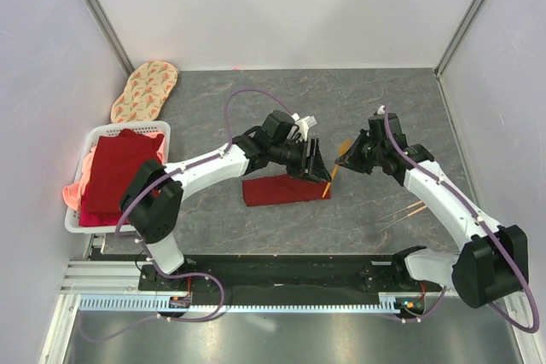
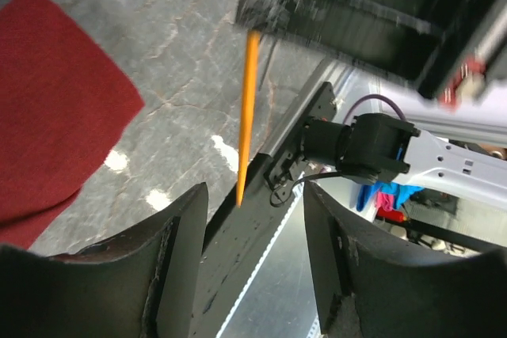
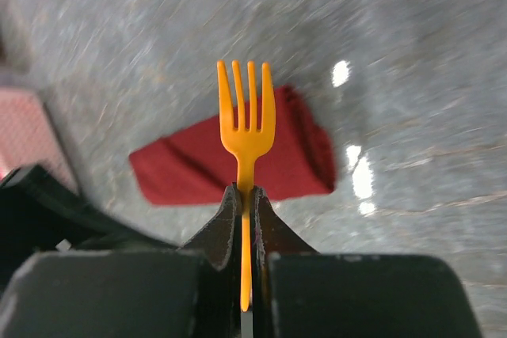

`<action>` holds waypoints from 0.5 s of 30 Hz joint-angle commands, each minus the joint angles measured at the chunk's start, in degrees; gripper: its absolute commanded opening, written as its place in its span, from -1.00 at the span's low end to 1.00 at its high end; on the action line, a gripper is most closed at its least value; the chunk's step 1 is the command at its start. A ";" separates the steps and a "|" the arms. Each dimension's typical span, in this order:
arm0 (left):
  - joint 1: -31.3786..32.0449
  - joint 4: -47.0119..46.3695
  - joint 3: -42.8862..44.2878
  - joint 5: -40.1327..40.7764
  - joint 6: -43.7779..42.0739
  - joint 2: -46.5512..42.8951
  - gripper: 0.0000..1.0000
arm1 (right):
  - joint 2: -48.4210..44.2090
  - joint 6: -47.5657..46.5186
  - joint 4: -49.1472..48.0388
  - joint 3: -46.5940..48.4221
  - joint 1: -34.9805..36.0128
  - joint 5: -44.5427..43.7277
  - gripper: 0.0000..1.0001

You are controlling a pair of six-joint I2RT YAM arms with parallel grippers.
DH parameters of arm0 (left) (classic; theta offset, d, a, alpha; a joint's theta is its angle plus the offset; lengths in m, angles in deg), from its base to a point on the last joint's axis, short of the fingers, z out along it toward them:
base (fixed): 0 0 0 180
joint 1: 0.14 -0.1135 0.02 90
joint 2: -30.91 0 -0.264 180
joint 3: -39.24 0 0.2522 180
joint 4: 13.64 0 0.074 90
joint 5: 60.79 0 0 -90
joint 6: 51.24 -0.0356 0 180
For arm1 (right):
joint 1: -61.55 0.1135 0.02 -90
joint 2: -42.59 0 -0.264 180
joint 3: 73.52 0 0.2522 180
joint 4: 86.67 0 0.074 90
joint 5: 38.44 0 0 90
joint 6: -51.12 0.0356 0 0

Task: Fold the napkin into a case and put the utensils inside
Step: Pass from the right arm to the left

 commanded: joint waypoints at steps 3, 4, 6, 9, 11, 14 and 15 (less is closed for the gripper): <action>2.05 -8.06 1.22 -5.72 6.46 2.33 0.17 | -3.35 3.58 -2.14 0.27 2.89 3.46 -1.00; 2.05 -9.37 0.96 -6.08 7.17 2.42 0.14 | -3.70 4.02 -2.14 0.09 3.41 3.46 -1.00; 2.05 -9.74 0.07 -5.99 7.88 2.42 0.05 | -4.41 4.46 -2.31 -0.52 3.86 3.46 -1.00; 1.88 -9.47 -0.45 -6.08 8.23 3.03 -0.33 | -5.55 5.08 -2.31 -0.79 4.56 3.46 -1.00; 1.87 -9.39 -0.37 -7.13 8.14 3.56 -0.71 | -6.42 5.34 -2.23 -0.96 4.83 3.55 -1.00; 1.26 -8.60 -1.41 -8.27 6.75 2.52 -0.96 | -6.26 -0.85 -1.88 -0.26 4.83 3.46 -0.87; 1.09 -7.64 -1.77 -8.54 5.78 1.99 -0.96 | -5.91 -3.86 -0.39 1.31 4.74 3.37 -0.39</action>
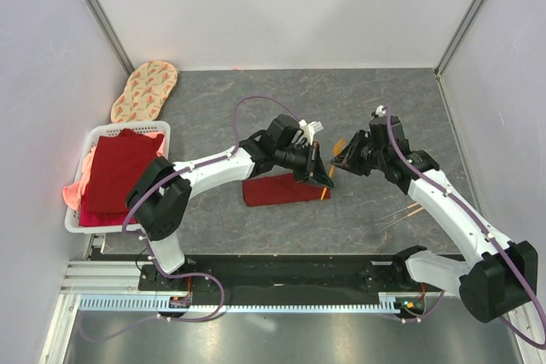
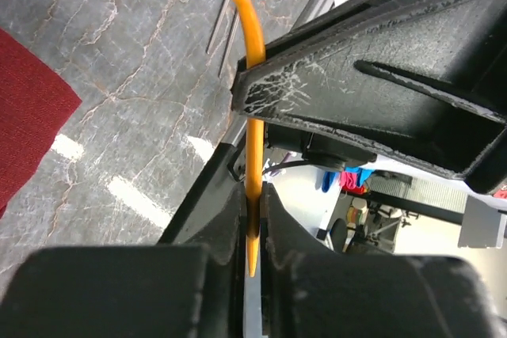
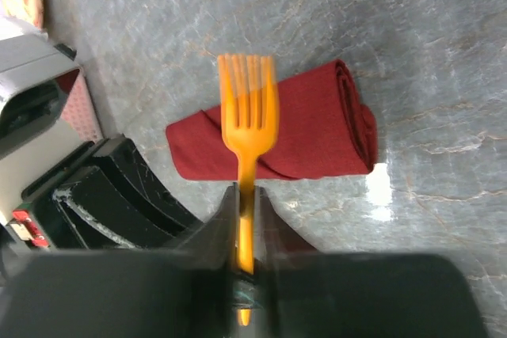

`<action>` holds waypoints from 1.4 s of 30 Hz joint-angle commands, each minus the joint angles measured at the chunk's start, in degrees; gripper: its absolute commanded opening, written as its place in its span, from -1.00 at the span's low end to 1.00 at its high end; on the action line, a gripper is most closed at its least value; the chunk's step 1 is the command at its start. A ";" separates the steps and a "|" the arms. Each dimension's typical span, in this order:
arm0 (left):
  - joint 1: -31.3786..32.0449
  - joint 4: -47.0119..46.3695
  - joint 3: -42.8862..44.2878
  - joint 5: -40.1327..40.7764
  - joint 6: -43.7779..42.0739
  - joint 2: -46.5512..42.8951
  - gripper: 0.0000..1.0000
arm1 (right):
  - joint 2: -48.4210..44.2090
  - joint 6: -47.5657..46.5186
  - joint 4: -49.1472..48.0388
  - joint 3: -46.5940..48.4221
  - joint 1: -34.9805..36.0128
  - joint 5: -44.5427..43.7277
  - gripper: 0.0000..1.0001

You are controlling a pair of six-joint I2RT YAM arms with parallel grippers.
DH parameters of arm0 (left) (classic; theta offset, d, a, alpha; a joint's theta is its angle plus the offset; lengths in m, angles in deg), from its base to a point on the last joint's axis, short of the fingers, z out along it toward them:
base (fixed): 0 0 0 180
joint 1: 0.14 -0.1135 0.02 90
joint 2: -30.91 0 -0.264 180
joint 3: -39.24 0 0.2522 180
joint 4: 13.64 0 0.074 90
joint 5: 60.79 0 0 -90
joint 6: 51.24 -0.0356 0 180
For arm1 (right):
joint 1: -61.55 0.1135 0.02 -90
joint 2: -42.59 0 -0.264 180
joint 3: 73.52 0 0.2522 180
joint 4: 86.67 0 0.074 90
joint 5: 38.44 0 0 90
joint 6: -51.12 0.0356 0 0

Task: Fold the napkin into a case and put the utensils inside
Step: Pass from the right arm to the left, then pass from the left arm to the right

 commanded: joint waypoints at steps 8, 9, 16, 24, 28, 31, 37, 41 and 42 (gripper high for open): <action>-4.98 11.78 -8.37 -13.18 -14.19 -9.24 -0.96 | 1.41 -34.42 5.35 9.97 0.02 2.22 0.50; -5.34 14.22 -9.09 -13.79 -15.34 -11.86 -0.96 | 1.41 -36.44 5.18 9.89 -0.16 4.31 0.48; -6.31 19.25 -12.34 -23.02 -21.95 -16.98 -0.96 | 3.78 -41.20 -0.80 6.73 -1.04 29.16 0.15; -6.40 19.52 -13.93 -23.21 -23.53 -18.30 -0.96 | 6.50 -40.77 -2.64 6.20 -0.95 37.54 -0.43; -6.66 19.52 -13.57 -23.20 -23.44 -18.22 -0.96 | 6.86 -40.59 -3.61 5.32 -0.95 38.87 -0.47; -6.84 19.52 -13.66 -23.47 -23.36 -18.30 -0.96 | 6.95 -40.59 -4.05 4.53 -0.95 39.31 -0.41; -7.28 19.52 -13.75 -23.65 -23.35 -17.87 -0.96 | 6.95 -39.71 -6.34 2.42 -0.69 41.59 -0.48; -7.63 19.52 -13.58 -23.82 -23.18 -18.22 -0.96 | 7.12 -39.89 -6.43 1.81 -0.25 41.42 -0.40; -7.72 19.61 -13.49 -23.91 -23.09 -18.48 -0.96 | 7.12 -39.80 -6.43 1.89 -0.16 41.25 -0.40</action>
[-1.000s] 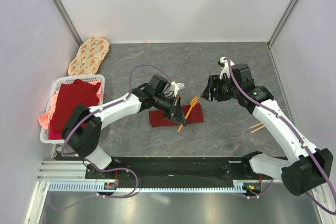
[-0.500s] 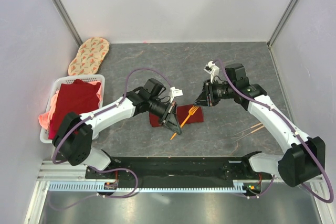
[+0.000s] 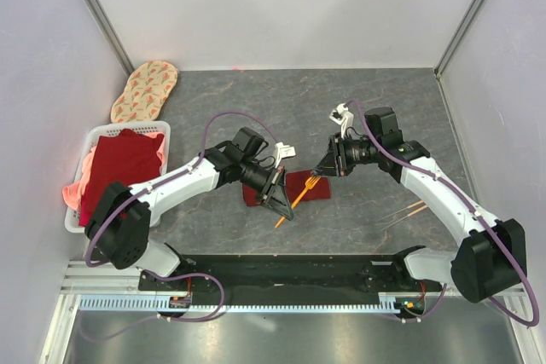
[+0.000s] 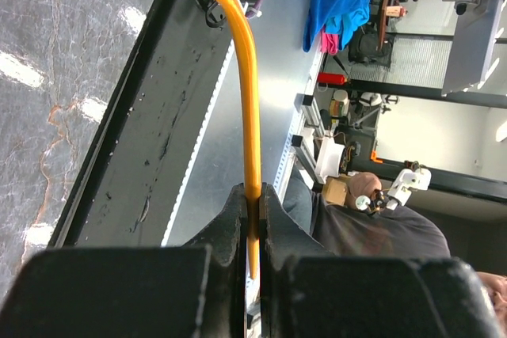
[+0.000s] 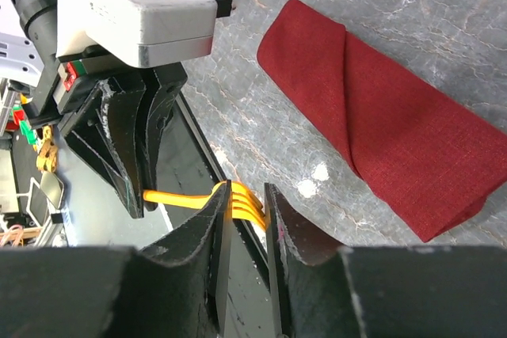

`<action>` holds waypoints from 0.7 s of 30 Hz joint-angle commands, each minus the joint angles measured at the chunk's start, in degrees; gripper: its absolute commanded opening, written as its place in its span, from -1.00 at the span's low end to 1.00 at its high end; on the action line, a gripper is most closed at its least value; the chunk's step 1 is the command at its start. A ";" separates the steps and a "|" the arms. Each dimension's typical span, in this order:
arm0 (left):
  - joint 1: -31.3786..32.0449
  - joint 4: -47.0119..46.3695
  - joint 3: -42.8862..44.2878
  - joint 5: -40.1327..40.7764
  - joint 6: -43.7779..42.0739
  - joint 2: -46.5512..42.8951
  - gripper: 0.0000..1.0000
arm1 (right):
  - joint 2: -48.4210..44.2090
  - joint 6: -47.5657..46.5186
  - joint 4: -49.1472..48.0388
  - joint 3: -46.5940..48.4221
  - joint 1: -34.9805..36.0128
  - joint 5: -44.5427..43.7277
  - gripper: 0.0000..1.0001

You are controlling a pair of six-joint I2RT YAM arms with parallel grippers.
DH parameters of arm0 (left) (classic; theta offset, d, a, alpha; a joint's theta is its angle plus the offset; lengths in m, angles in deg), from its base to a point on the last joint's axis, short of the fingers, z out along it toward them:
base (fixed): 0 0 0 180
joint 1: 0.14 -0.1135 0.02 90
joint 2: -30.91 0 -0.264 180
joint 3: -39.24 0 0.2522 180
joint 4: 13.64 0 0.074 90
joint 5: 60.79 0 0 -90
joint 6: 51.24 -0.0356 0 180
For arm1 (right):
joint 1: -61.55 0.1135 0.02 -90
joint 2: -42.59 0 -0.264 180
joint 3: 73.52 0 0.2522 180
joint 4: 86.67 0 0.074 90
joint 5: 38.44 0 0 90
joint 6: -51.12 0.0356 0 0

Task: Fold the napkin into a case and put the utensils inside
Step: Pass from the left arm to the right

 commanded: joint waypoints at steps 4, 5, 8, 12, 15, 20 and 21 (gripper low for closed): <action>-1.03 -0.70 0.37 -1.81 -2.39 -2.55 -0.96 | 0.21 -0.68 -1.49 -1.15 0.93 1.18 -0.22; -1.12 -0.69 0.37 -1.90 -2.48 -2.72 -0.96 | 0.13 -0.68 -1.31 -1.15 0.85 0.13 -0.18; -1.12 -0.43 0.19 -1.90 -2.31 -3.43 -0.96 | 0.65 -0.68 -1.31 -1.15 0.93 0.29 -0.17; -1.12 -0.17 -0.24 -1.81 -2.30 -4.04 -0.96 | 0.30 -0.94 -0.61 -0.89 0.93 -2.25 -0.15; -1.12 -0.17 -0.60 -1.63 -2.13 -4.31 -0.96 | 0.13 -1.03 -0.26 -0.18 0.84 -3.05 -0.04; -1.12 -0.26 -0.86 -1.63 -2.13 -4.31 -0.96 | 0.39 -0.85 0.01 0.87 0.93 -1.91 -0.22; -1.12 -0.26 -0.77 -1.63 -2.13 -4.31 -0.96 | 0.48 -0.94 0.10 0.96 0.85 -1.56 -0.28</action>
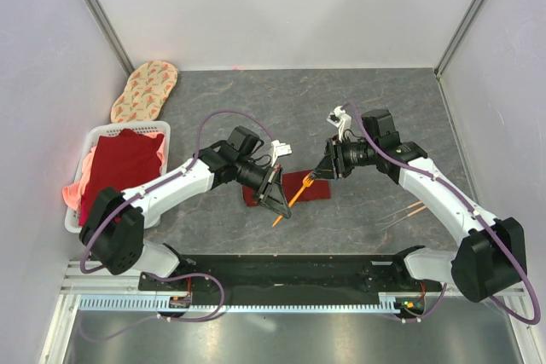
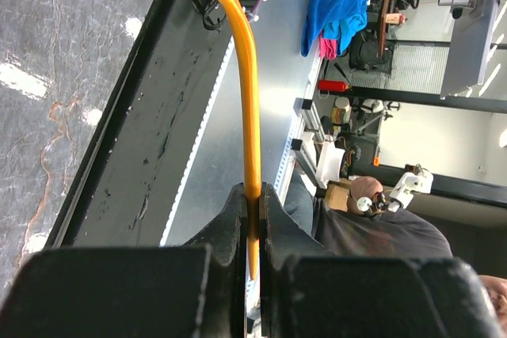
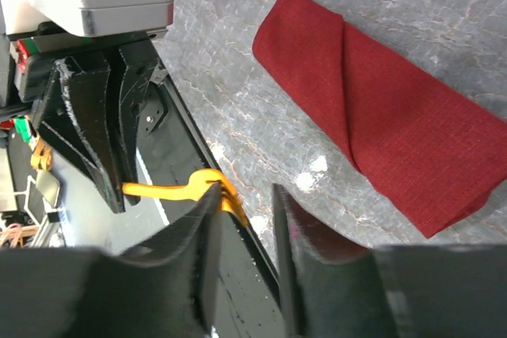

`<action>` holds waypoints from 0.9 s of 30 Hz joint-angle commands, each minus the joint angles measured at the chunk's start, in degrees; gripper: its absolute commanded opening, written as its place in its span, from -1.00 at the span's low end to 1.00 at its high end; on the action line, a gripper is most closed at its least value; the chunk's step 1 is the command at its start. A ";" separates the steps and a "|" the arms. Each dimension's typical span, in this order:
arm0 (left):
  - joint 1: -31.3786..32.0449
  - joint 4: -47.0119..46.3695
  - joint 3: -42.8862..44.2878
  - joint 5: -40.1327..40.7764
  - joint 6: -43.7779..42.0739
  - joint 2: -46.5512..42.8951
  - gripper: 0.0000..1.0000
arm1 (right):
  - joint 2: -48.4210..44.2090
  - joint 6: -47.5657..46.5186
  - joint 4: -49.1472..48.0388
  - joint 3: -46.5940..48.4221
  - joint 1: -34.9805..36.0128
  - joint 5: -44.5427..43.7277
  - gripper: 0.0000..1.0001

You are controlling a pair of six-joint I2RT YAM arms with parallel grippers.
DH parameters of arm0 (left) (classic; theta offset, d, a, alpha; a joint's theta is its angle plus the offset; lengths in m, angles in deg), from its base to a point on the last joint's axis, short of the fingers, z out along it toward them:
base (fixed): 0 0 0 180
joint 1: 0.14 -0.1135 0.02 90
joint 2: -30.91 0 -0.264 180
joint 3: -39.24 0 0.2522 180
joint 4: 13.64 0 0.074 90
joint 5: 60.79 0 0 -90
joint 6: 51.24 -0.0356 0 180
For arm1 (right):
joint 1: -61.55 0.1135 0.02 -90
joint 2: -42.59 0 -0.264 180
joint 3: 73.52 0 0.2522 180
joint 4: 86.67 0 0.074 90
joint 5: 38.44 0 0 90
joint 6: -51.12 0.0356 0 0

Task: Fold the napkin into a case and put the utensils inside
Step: Pass from the left arm to the right, then insert the fork into the folded napkin.

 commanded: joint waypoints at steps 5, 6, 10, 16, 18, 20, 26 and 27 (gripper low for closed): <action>-0.18 -0.95 -0.51 -1.70 -2.17 -1.53 -0.96 | 0.20 -1.07 -0.01 2.23 -0.03 0.74 -0.63; -0.18 -1.04 -0.60 -1.70 -2.09 -1.36 -0.96 | 0.19 -0.98 -0.27 2.23 0.06 1.00 -0.99; -2.54 -0.60 -1.04 4.08 0.89 -2.93 -0.75 | -1.29 2.51 -0.63 1.18 -0.12 -6.06 -1.00; -13.00 -3.49 -5.95 28.58 9.77 -9.43 -0.18 | -6.39 17.45 -7.48 -7.34 -0.21 -21.72 -1.00; -15.47 -5.43 -6.75 31.25 13.29 -9.36 -0.23 | -7.36 22.73 -8.53 -9.71 -0.29 -28.50 -1.00; -16.17 -8.14 -7.98 34.06 15.39 -7.70 -0.49 | -7.98 24.67 -9.33 -10.86 -0.29 -32.80 -1.00; -16.79 -11.41 -8.42 37.50 18.21 -0.92 -0.88 | -7.72 25.30 -11.00 -12.18 -0.38 -39.77 -1.00; -16.79 -11.76 -8.60 37.93 18.30 0.04 -0.89 | -7.28 24.86 -10.91 -11.75 -0.29 -40.12 -1.00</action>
